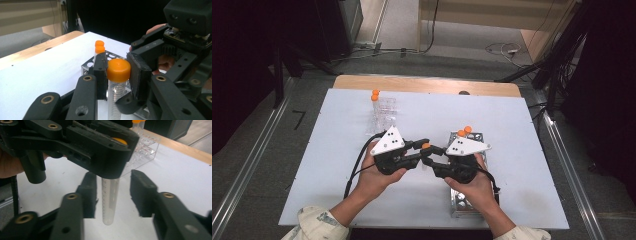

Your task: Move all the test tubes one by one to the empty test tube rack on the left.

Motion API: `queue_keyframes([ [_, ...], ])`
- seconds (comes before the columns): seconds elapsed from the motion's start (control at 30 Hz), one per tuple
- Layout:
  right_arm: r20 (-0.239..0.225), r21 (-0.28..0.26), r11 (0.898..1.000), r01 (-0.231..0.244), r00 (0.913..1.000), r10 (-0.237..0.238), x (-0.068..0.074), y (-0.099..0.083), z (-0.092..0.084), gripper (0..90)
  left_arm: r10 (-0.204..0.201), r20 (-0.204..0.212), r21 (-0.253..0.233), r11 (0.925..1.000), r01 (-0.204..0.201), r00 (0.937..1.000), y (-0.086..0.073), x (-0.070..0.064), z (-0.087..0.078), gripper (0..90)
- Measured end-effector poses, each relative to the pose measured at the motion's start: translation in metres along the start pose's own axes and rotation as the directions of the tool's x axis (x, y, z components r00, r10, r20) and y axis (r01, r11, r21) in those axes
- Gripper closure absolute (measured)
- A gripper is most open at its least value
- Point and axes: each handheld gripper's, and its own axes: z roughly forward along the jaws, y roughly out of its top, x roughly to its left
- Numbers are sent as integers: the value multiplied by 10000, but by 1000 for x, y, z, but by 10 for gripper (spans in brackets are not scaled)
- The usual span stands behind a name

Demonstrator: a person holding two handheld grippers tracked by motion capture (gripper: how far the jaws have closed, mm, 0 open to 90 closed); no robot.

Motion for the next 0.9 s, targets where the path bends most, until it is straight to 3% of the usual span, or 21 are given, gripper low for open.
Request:
queue_keyframes([
  [0.17, 254, -326, 9991, -272, 9993, 281, -5, -3, -6, 306, -110, -180, 23, 9999, 111, 9998, 1, 7, -3, 706],
  [0.43, 701, -400, 9982, -453, 9964, 480, -14, -14, -21, 274, -391, -860, -217, 9991, 374, 9955, 5, 28, -13, 707],
  [0.63, 1067, -446, 9968, -668, 9917, 712, -20, -23, -35, 256, -781, -1755, -507, 9962, 702, 9814, 10, 53, -26, 707],
  [0.9, 1490, -351, 9956, -864, 9847, 907, -31, -33, -44, 228, -739, -2635, -431, 9970, 648, 9618, 13, 77, -39, 707],
])
